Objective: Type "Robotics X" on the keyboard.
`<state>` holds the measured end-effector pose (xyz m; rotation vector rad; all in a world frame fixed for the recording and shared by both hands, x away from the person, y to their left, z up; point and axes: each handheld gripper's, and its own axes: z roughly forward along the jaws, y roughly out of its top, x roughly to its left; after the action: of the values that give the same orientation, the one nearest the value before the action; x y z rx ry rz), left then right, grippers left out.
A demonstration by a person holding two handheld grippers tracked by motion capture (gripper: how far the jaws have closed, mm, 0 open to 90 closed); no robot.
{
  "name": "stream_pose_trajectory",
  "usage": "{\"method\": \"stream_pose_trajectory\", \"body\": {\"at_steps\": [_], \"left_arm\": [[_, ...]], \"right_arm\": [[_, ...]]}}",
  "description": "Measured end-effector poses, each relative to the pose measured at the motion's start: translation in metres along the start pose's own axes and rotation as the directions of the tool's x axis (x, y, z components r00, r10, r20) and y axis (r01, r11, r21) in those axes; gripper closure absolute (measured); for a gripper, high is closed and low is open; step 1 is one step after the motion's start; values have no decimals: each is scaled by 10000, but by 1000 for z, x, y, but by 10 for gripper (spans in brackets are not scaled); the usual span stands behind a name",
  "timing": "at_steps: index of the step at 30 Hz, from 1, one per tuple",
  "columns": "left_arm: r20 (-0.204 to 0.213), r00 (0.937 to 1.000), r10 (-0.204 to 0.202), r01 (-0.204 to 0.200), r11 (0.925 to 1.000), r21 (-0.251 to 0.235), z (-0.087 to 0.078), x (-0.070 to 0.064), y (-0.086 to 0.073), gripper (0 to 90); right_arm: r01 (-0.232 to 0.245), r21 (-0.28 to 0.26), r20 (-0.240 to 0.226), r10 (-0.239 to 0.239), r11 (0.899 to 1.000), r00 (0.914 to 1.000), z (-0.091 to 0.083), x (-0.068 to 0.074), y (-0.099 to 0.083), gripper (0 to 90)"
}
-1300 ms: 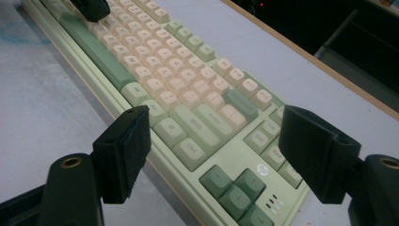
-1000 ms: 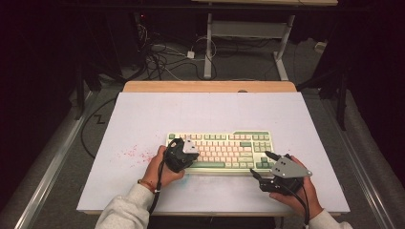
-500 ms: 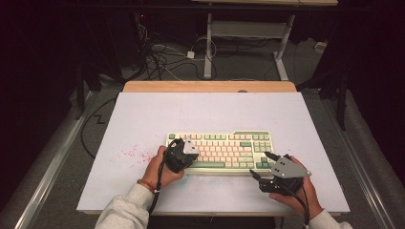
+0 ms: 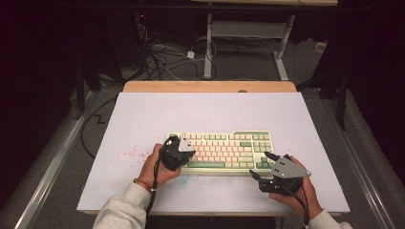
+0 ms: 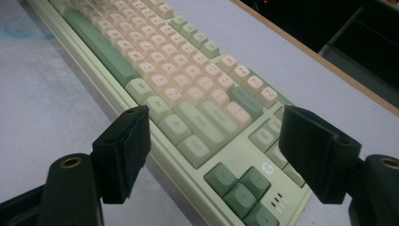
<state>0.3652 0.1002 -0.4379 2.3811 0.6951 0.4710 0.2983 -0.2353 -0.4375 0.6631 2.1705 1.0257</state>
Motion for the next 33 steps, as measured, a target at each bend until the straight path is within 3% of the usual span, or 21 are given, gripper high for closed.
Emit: {"method": "stream_pose_trajectory", "body": {"at_steps": [33], "left_arm": [[-240, 9988, -429, 431, 9990, 95, -2, 17, -9, 856]], "right_arm": [[26, 48, -20, -26, 10000, 10000, 1, 0, 0, 263]]}}
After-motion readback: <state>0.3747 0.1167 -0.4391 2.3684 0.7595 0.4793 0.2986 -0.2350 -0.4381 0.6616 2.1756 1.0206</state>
